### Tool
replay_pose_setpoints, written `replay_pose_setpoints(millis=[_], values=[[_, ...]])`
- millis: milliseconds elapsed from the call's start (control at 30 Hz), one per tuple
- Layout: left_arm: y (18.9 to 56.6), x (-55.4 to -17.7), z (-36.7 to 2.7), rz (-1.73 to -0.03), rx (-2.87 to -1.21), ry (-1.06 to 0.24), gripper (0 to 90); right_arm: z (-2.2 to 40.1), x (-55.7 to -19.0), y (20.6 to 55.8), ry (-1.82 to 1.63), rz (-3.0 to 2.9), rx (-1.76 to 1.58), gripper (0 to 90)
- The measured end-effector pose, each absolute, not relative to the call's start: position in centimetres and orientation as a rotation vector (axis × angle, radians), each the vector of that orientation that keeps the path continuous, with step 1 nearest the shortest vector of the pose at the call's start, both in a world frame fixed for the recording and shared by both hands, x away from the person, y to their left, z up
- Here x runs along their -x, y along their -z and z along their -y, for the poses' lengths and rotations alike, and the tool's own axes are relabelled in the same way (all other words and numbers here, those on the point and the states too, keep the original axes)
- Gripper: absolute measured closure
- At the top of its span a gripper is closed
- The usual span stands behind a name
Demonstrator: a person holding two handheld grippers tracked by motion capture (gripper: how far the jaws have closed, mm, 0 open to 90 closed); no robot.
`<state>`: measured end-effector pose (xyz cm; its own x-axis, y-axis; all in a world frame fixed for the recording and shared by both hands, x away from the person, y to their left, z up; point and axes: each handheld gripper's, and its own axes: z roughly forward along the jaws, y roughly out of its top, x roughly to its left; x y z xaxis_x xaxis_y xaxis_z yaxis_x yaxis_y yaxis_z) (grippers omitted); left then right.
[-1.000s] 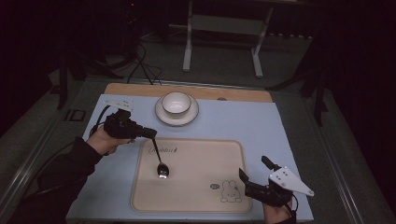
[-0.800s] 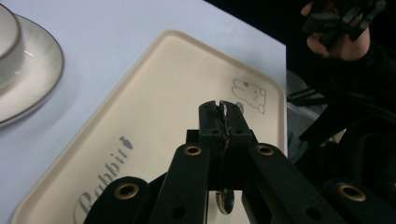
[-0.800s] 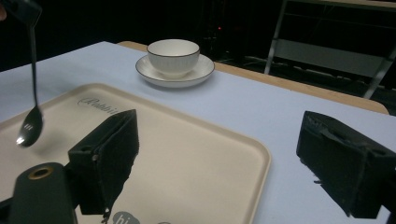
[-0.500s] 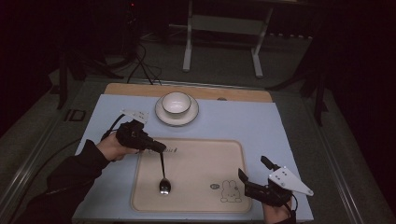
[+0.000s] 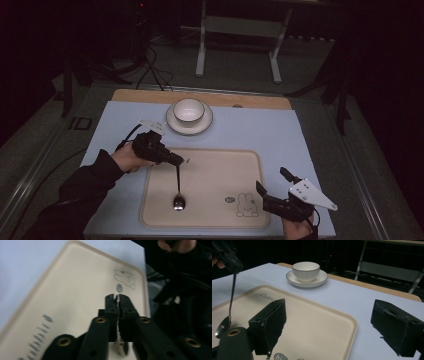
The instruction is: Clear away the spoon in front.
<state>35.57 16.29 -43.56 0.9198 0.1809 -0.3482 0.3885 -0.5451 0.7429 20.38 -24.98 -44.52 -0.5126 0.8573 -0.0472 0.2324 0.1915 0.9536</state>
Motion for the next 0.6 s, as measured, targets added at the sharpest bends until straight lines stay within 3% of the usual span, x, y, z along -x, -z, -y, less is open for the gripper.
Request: replay_pose_setpoints(millis=[600], values=[[45.5, -37.0, -16.3, -0.474, -2.087, 0.178, 83.0, 25.0, -20.5, 44.6, -1.342, -1.878, -1.028, 13.0]])
